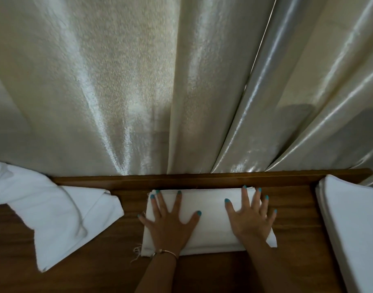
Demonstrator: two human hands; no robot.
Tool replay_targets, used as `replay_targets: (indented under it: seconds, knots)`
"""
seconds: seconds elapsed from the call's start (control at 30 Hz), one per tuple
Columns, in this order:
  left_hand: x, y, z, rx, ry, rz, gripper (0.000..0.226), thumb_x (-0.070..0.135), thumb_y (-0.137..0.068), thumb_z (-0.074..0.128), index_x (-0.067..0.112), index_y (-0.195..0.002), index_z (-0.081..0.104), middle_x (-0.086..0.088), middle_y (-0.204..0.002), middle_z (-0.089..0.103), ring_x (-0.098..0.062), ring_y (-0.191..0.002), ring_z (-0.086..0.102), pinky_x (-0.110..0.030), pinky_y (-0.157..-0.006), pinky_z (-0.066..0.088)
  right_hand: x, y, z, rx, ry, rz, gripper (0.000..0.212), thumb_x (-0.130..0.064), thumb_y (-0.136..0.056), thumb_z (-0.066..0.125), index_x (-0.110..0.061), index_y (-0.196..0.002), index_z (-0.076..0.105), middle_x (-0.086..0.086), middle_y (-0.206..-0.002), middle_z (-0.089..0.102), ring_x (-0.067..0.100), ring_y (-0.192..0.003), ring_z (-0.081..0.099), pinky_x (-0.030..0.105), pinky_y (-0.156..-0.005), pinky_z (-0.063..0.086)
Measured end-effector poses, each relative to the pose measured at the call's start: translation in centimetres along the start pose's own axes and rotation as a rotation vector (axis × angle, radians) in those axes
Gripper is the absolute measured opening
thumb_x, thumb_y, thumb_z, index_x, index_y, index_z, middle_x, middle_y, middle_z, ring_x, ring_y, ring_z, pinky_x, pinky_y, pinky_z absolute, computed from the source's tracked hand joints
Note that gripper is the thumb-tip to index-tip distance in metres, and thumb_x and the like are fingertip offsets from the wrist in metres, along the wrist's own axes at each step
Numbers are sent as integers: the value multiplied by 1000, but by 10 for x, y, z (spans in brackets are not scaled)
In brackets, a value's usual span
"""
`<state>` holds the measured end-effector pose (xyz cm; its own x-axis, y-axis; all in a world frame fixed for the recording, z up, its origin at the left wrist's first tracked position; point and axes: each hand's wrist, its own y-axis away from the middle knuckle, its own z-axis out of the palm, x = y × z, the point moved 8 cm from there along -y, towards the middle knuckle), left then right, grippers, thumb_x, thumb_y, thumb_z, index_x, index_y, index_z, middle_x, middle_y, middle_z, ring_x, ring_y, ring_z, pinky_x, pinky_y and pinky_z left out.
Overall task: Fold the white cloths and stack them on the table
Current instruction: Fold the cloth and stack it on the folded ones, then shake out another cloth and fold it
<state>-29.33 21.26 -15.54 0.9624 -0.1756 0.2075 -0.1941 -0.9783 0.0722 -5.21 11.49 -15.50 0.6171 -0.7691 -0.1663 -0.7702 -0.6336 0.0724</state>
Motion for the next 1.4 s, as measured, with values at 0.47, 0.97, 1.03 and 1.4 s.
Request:
replay_targets:
  seconds: [0.47,0.97,1.03,1.4]
  knots:
    - [-172,-26,-88,73,15,-352,92,65,-84,43,30,-150,-11,-10,-161,-3,-38,-146,0,-64,-112,9,-48,3,-45,-240,39,-57,90,-75,-86,27,-23,-154,0,3,-163,-10,23,-149,-9,47,-120,1]
    - [-283,-51,-205,137,578,-155,33,14,-98,42,0,-127,46,-21,-118,61,-36,-107,58,-34,-87,42,-373,208,-75,-1,-28,-978,67,-39,-86,56,-29,-148,31,-3,-148,40,20,-134,39,37,-114,21]
    - [-286,-51,-249,174,714,-161,29,18,-100,39,0,-118,53,-23,-115,62,-34,-103,58,-31,-82,41,-403,225,-86,-114,-124,-965,69,-48,-84,59,-30,-145,33,-5,-148,40,18,-133,40,35,-110,28]
    - [-198,71,-429,-86,1460,486,72,48,-76,70,24,-135,37,-1,-122,61,-5,-110,62,-22,-92,51,-389,296,-305,86,-1061,-901,6,-29,-84,63,-25,-89,63,-5,-86,67,6,-82,64,22,-71,52]
